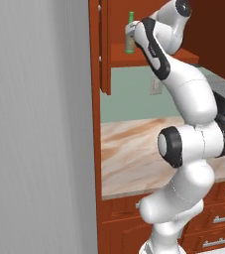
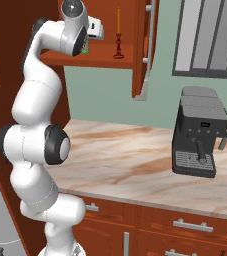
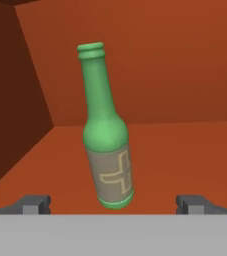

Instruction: Get the candle and the beer from the cabinet and move them to the dining counter.

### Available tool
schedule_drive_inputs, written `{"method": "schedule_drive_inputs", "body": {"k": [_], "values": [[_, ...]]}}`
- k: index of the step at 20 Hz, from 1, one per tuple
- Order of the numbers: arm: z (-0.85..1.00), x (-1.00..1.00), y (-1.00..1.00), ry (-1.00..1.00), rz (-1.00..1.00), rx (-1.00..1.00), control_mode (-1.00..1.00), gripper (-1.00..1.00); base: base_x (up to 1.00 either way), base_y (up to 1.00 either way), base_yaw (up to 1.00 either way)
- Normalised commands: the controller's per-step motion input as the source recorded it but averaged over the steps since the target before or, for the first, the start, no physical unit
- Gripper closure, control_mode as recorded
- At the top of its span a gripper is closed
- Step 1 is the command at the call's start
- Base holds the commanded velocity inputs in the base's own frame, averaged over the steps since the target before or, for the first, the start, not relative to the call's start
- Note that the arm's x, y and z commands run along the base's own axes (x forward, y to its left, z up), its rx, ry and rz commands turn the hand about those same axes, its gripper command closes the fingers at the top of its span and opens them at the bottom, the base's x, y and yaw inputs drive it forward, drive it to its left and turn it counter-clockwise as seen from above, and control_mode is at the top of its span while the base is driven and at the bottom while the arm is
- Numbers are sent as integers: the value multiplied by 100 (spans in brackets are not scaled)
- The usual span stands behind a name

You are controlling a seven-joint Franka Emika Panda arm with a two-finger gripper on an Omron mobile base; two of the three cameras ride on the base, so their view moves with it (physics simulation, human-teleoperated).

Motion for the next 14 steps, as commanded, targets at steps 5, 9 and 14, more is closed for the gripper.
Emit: {"method": "schedule_drive_inputs", "body": {"k": [5,9,14], "values": [[0,23,0,0,0,0,-100,-100,0,0,0],[0,10,0,0,0,0,-100,-100,0,0,0],[0,8,0,0,0,0,-100,-100,0,0,0]]}}
